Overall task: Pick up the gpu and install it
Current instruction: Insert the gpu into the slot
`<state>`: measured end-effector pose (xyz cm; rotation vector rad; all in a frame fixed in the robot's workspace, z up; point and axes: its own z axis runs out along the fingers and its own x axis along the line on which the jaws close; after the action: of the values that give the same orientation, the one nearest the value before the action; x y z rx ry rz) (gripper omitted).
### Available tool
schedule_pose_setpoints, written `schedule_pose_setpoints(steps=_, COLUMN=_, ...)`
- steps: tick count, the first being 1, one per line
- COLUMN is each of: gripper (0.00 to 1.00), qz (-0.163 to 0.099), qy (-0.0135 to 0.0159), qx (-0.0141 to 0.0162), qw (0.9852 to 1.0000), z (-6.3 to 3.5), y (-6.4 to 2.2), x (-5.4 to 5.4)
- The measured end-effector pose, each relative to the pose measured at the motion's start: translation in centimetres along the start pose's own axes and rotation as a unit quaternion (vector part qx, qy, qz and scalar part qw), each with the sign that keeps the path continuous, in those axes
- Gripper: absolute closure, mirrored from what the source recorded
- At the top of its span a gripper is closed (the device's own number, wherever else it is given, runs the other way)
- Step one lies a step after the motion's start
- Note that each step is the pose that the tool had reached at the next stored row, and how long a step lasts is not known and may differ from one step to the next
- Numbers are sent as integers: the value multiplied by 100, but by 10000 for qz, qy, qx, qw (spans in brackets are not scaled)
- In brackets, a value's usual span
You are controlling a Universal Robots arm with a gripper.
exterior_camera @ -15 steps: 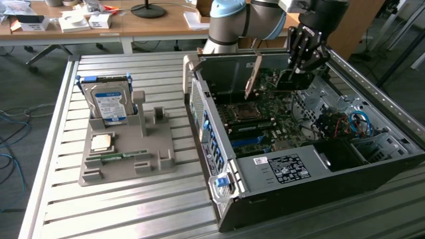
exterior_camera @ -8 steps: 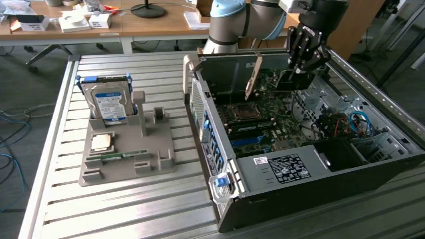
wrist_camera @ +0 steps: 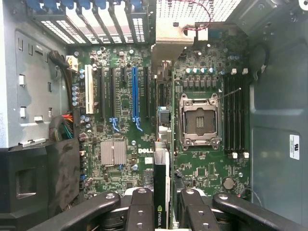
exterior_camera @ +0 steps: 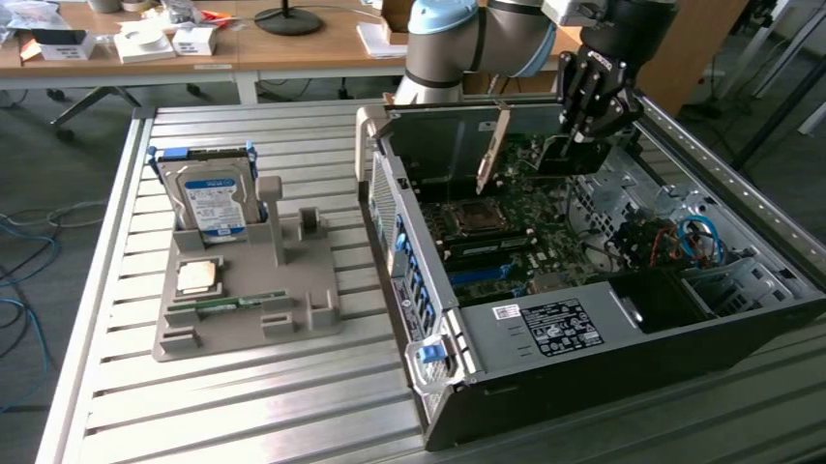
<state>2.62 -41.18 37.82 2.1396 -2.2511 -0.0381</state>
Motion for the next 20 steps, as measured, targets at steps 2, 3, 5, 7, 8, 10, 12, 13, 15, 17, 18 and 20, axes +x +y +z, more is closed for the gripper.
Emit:
schedule_pose_setpoints(steps=2, gripper=74, qz=0, qy=0, qx=0, qw=10000, z=0, y=0, x=0)
schedule_pose_setpoints(steps=3, gripper=74, qz=0, qy=0, qx=0, qw=10000, z=0, y=0, x=0)
schedule_pose_setpoints(steps=5, gripper=74, qz=-4, qy=0, qx=0, qw=10000, z=0, y=1, x=0)
schedule_pose_setpoints(steps=7, gripper=74, qz=-19, qy=0, qx=1, qw=10000, z=0, y=3, x=0)
schedule_pose_setpoints(steps=8, gripper=74, qz=-37, qy=1, qx=2, qw=10000, z=1, y=3, x=0)
schedule_pose_setpoints(steps=10, gripper=74, qz=-77, qy=3, qx=8, qw=10000, z=1, y=9, x=0)
schedule_pose_setpoints(steps=12, gripper=74, qz=-112, qy=4, qx=28, qw=9999, z=2, y=14, x=1)
schedule_pose_setpoints(steps=13, gripper=74, qz=-125, qy=4, qx=44, qw=9999, z=2, y=19, x=1)
schedule_pose_setpoints(steps=15, gripper=74, qz=-147, qy=1, qx=84, qw=9999, z=4, y=28, x=1)
schedule_pose_setpoints(steps=17, gripper=74, qz=-168, qy=-3, qx=130, qw=9998, z=6, y=37, x=1)
schedule_pose_setpoints(steps=18, gripper=74, qz=-178, qy=-4, qx=151, qw=9997, z=6, y=43, x=2)
schedule_pose_setpoints(steps=20, gripper=74, qz=-198, qy=-7, qx=196, qw=9996, z=6, y=53, x=3)
